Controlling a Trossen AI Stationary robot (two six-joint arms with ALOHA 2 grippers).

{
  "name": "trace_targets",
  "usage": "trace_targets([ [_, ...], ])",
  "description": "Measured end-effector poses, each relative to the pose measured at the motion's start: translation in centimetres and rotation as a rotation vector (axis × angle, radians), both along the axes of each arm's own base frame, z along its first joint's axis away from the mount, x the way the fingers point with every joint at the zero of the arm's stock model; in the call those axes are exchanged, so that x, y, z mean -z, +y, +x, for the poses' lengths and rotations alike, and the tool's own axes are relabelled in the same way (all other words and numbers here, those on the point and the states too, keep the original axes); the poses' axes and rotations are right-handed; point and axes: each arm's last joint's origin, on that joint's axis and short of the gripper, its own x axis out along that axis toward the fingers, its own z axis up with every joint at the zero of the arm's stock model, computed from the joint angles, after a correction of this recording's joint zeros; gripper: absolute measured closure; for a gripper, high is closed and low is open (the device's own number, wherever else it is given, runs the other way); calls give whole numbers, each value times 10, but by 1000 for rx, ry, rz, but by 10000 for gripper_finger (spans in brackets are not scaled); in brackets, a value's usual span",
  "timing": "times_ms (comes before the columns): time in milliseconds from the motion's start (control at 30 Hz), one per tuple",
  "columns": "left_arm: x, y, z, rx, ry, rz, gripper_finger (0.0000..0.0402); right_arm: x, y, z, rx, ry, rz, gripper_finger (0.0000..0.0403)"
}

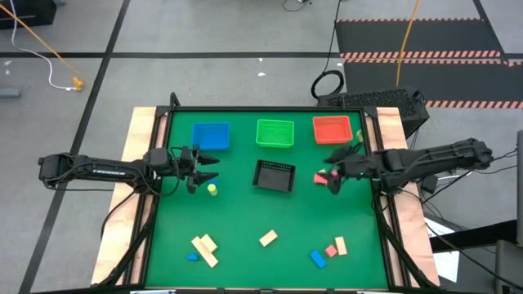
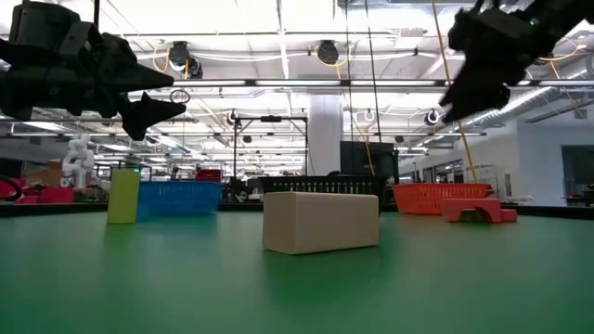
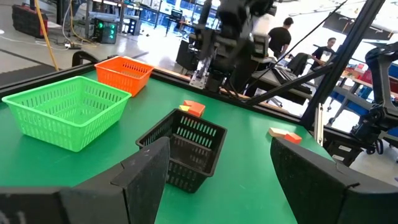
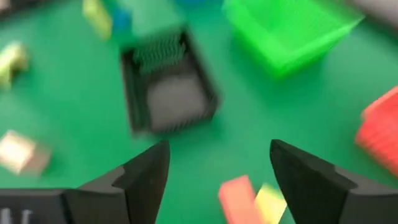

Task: Sort & place blocks by color
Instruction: Put the top left orange block into the orange bin

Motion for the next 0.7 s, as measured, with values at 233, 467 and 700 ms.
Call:
trace_targets([
  [233, 0, 0, 0, 0, 0, 0, 123, 20, 3, 12, -153, 181, -75, 125],
  [467, 0, 0, 0, 0, 1, 0, 123, 39, 4, 22, -202, 325, -115, 128],
  [700, 0, 0, 0, 1, 0, 0, 123, 57, 4, 30, -203, 422, -121, 128],
])
